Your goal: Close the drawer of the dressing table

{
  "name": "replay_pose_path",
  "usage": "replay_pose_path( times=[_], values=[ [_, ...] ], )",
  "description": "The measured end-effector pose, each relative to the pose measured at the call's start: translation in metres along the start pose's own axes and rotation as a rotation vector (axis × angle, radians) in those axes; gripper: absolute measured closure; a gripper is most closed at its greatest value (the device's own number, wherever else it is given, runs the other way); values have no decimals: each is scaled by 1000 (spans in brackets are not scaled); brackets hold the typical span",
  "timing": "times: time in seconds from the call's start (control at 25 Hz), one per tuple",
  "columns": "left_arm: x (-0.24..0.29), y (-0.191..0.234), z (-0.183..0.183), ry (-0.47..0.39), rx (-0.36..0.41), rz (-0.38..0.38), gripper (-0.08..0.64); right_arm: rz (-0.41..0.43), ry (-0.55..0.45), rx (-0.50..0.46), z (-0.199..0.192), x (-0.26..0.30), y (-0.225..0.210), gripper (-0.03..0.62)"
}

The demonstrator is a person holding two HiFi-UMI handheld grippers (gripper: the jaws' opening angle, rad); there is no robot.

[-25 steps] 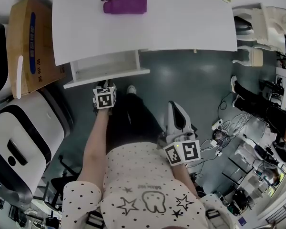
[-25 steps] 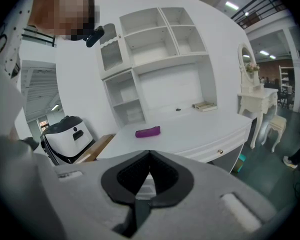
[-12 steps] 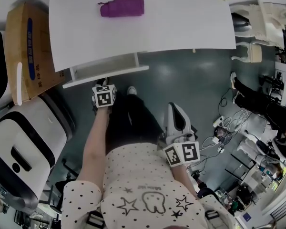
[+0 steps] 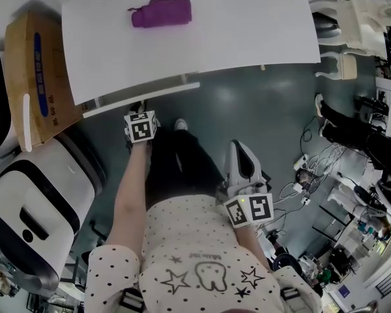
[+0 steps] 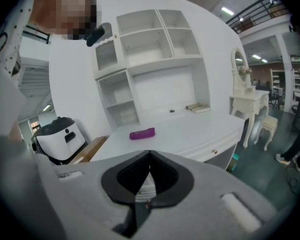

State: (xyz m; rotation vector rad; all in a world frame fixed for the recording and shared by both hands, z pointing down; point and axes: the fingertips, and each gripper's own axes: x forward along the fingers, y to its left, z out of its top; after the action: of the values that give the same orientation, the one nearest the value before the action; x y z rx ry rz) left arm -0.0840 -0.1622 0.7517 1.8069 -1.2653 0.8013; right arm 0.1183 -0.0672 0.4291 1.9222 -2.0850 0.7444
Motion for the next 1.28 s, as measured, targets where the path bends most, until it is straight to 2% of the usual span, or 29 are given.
replay_pose_path(
  times=[0.6, 1.28],
  values=[
    [14, 11, 28, -19, -5, 13, 463, -15, 4, 5, 2, 8, 0, 589],
    [20, 16, 42, -30, -21, 18, 463, -26, 11, 7, 3, 12, -2, 589]
  ],
)
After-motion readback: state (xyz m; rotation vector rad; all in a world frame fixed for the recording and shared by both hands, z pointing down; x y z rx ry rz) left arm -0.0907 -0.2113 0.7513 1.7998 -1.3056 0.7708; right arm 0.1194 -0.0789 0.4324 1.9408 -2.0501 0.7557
